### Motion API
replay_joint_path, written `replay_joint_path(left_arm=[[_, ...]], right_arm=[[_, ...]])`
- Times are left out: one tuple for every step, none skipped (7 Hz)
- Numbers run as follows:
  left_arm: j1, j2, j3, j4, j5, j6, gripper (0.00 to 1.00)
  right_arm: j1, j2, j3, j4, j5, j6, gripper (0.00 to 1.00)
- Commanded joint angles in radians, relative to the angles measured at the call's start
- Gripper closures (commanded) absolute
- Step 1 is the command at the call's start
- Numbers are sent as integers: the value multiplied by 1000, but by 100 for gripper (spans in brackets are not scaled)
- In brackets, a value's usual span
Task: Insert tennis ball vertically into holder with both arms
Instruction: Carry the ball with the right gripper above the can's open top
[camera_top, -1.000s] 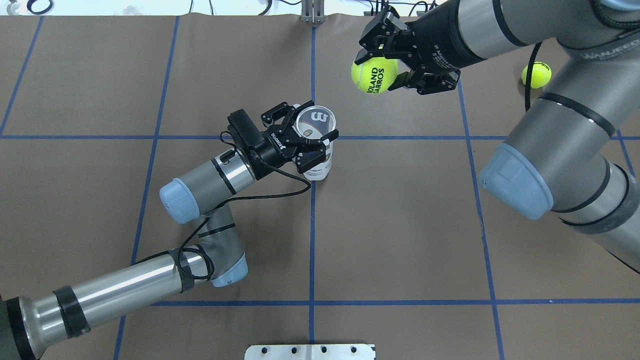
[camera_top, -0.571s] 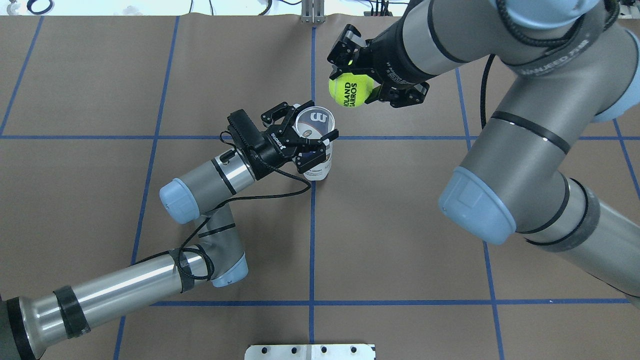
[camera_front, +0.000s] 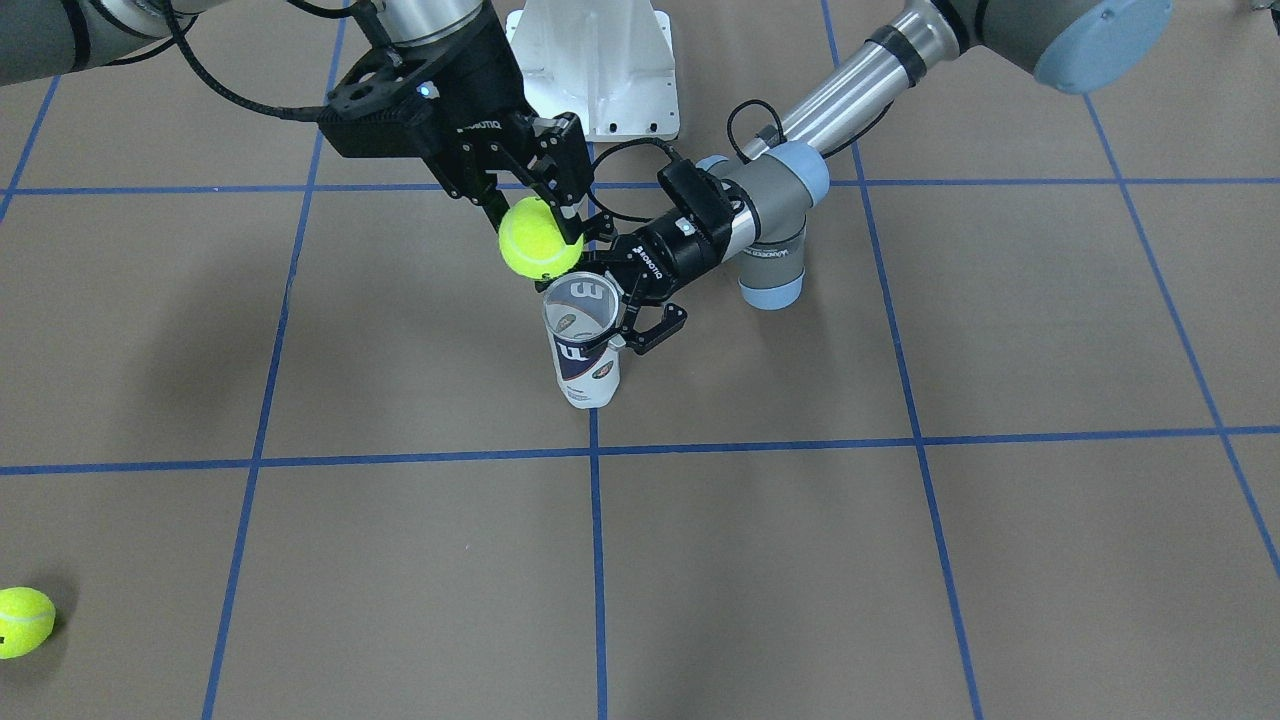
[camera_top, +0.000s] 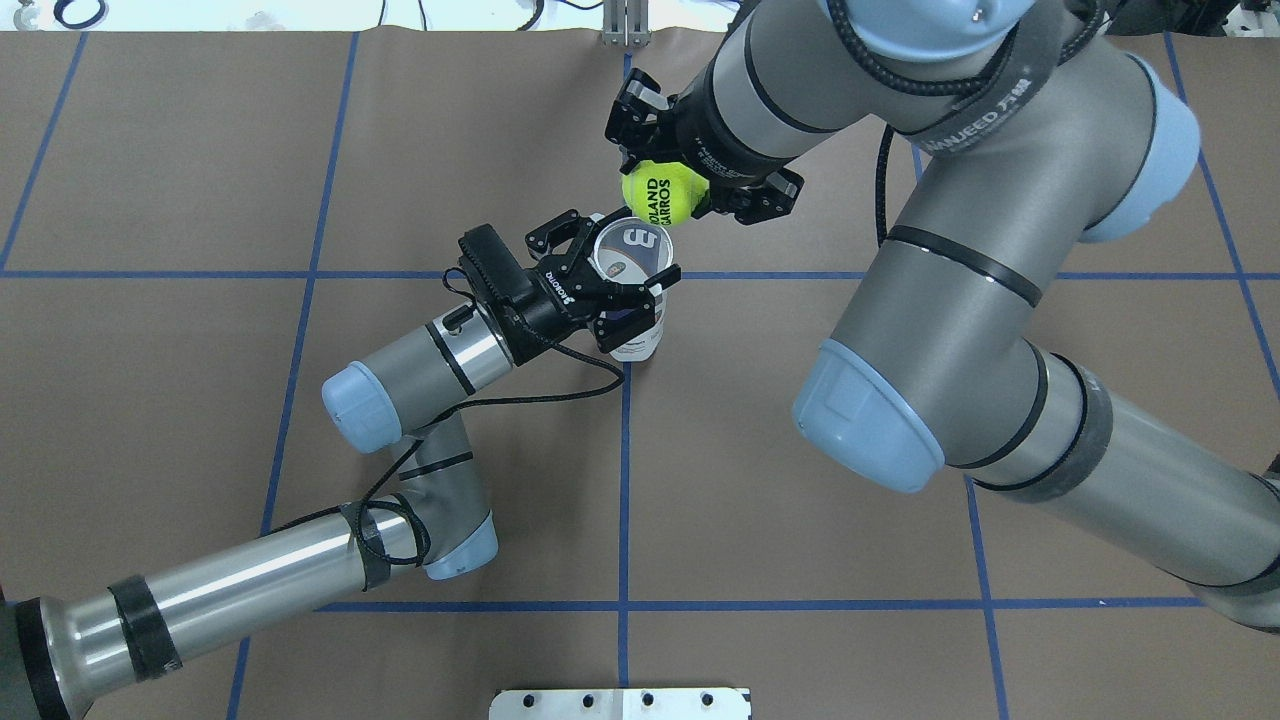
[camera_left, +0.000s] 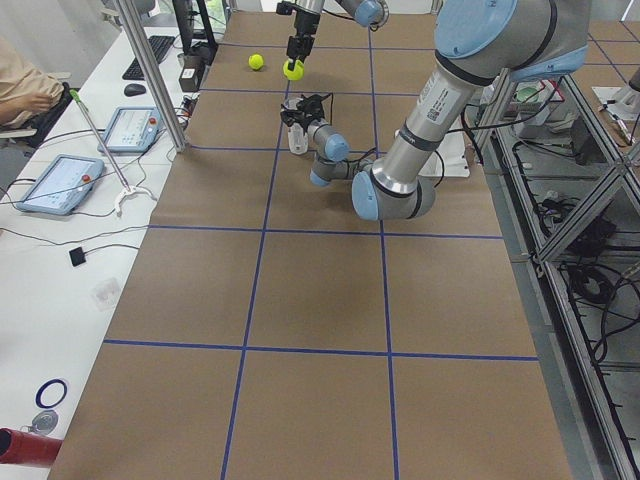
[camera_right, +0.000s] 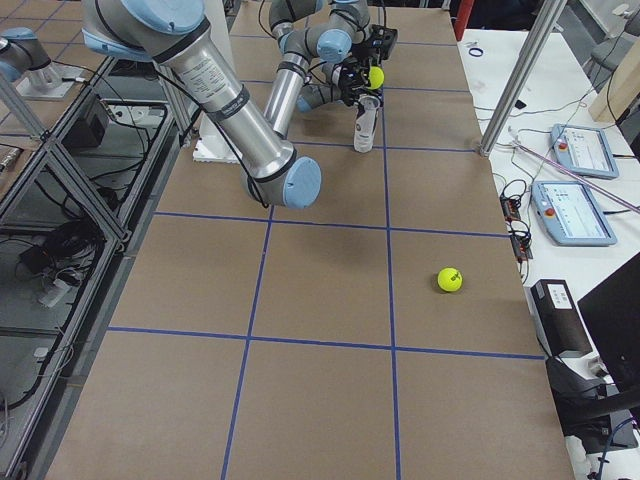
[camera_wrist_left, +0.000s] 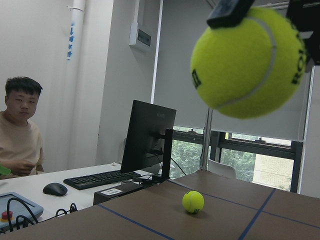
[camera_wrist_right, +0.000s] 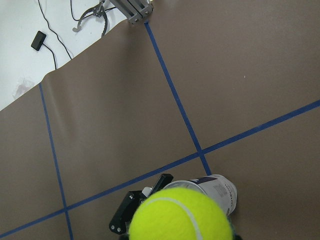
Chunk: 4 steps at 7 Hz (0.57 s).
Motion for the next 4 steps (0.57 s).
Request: replay_joint_path(left_arm=[[2,2,3,2,0,1,12],[2,2,4,2,2,16,12],[20,2,4,2,2,68,12],[22,2,3,2,2,73,11]], right_arm=[[-10,16,-14,-19,-9,-1,80],[-14,16,-16,-19,-9,-3,78],[-17,15,-30,-20,-9,-4,75],[-20,16,-43,-20,-9,-6,73]])
